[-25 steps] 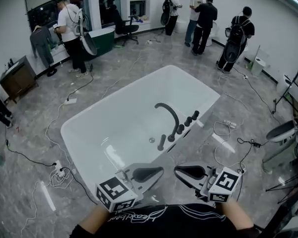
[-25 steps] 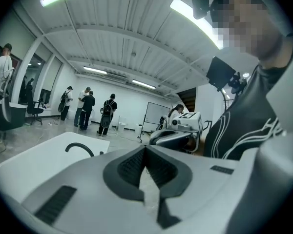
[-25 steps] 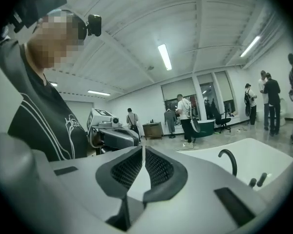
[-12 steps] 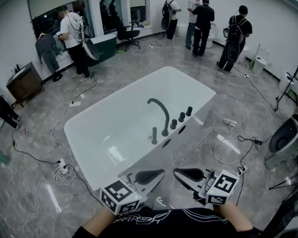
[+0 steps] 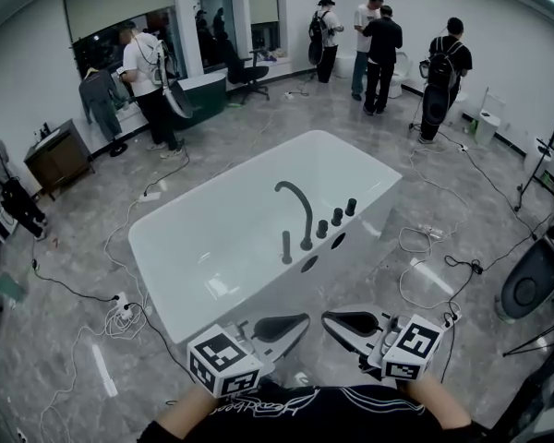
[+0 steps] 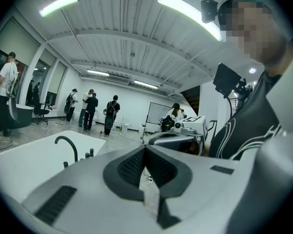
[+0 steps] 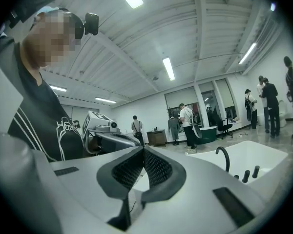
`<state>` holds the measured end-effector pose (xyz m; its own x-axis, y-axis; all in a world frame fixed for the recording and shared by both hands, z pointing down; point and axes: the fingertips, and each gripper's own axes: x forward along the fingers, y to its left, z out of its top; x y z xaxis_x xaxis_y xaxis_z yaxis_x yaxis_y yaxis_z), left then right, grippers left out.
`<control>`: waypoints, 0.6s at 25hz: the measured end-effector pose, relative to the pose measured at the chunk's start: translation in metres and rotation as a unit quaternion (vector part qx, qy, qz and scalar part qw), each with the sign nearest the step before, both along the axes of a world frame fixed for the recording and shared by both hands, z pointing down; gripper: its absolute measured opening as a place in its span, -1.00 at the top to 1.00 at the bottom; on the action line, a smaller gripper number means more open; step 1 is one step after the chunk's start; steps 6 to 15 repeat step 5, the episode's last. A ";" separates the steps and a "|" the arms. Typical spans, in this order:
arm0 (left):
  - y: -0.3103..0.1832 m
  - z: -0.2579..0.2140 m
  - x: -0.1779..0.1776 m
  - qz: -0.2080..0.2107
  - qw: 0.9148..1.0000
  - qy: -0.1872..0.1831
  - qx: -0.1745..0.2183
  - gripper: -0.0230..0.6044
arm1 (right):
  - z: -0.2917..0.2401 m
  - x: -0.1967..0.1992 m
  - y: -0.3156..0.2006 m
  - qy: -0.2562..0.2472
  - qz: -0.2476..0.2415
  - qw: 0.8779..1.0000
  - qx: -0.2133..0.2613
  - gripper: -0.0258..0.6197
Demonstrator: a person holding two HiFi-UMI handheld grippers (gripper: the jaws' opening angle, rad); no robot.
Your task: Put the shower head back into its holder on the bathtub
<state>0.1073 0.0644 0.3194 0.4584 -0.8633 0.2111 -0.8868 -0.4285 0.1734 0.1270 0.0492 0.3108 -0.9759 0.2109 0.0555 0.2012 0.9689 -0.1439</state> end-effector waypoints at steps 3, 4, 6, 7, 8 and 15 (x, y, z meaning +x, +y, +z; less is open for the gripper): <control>0.002 -0.001 0.007 -0.003 1.000 -0.004 -0.001 0.91 | -0.004 0.007 0.002 -0.003 -0.002 1.000 0.004 0.88; 0.003 -0.002 0.009 -0.004 1.000 -0.005 -0.002 0.91 | -0.006 0.009 0.004 -0.004 -0.002 1.000 0.006 0.88; 0.005 -0.002 0.012 -0.004 1.000 -0.007 -0.002 0.91 | -0.007 0.011 0.005 -0.005 -0.003 1.000 0.008 0.88; 0.005 -0.002 0.012 -0.004 1.000 -0.007 -0.002 0.91 | -0.007 0.011 0.005 -0.005 -0.003 1.000 0.008 0.88; 0.005 -0.002 0.012 -0.004 1.000 -0.007 -0.002 0.91 | -0.007 0.011 0.005 -0.005 -0.003 1.000 0.008 0.88; 0.005 -0.002 0.012 -0.004 1.000 -0.007 -0.002 0.91 | -0.007 0.011 0.005 -0.005 -0.003 1.000 0.008 0.88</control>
